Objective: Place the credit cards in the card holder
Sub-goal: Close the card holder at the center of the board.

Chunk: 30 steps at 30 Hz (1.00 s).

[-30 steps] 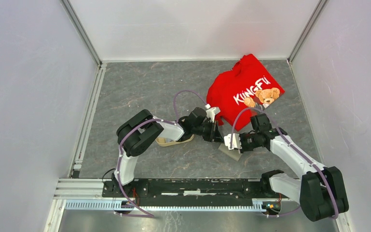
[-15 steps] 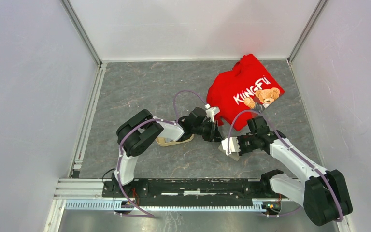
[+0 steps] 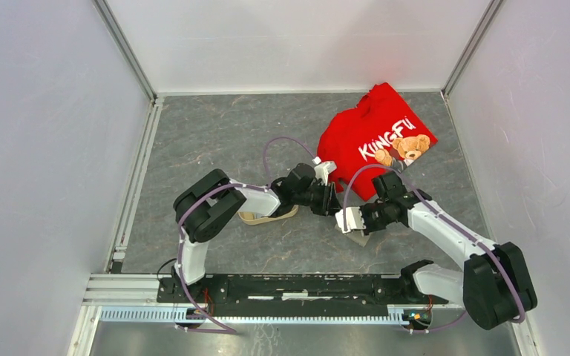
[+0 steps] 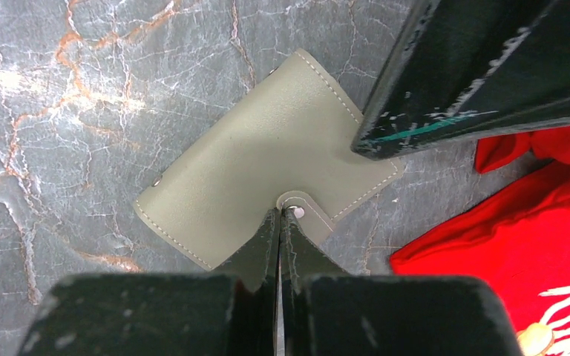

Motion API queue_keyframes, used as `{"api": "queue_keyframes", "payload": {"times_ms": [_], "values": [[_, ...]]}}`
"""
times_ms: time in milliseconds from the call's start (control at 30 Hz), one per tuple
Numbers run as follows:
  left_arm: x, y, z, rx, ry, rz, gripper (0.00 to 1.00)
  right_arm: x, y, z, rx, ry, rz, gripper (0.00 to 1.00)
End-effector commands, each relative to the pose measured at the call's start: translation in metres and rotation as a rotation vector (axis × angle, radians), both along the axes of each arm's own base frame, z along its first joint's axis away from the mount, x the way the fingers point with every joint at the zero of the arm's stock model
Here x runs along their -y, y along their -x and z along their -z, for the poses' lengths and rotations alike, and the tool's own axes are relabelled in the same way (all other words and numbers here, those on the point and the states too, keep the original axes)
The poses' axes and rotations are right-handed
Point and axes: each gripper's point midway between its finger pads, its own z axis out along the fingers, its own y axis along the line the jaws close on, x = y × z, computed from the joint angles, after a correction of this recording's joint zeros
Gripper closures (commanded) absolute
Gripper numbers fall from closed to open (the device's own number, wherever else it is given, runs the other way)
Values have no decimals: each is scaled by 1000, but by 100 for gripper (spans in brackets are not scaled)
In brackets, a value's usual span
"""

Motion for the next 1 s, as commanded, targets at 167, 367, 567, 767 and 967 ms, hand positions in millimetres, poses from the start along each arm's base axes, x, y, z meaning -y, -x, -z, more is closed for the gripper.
{"api": "queue_keyframes", "payload": {"times_ms": [167, 367, 567, 767, 967], "values": [[-11, -25, -68, 145, 80, -108, 64, 17, 35, 26, -187, 125, -25, 100], [-40, -37, -92, 258, 56, -190, 60, 15, 39, 25, -239, 136, -33, 100], [-84, -28, -111, 359, 17, -271, 58, 14, 40, 26, -304, 170, -43, 100], [-123, -6, -121, 396, 1, -313, 56, 15, 41, 33, -358, 201, -32, 100], [-142, 10, -125, 396, 17, -327, 56, 9, 36, 33, -405, 200, -26, 100]]}}
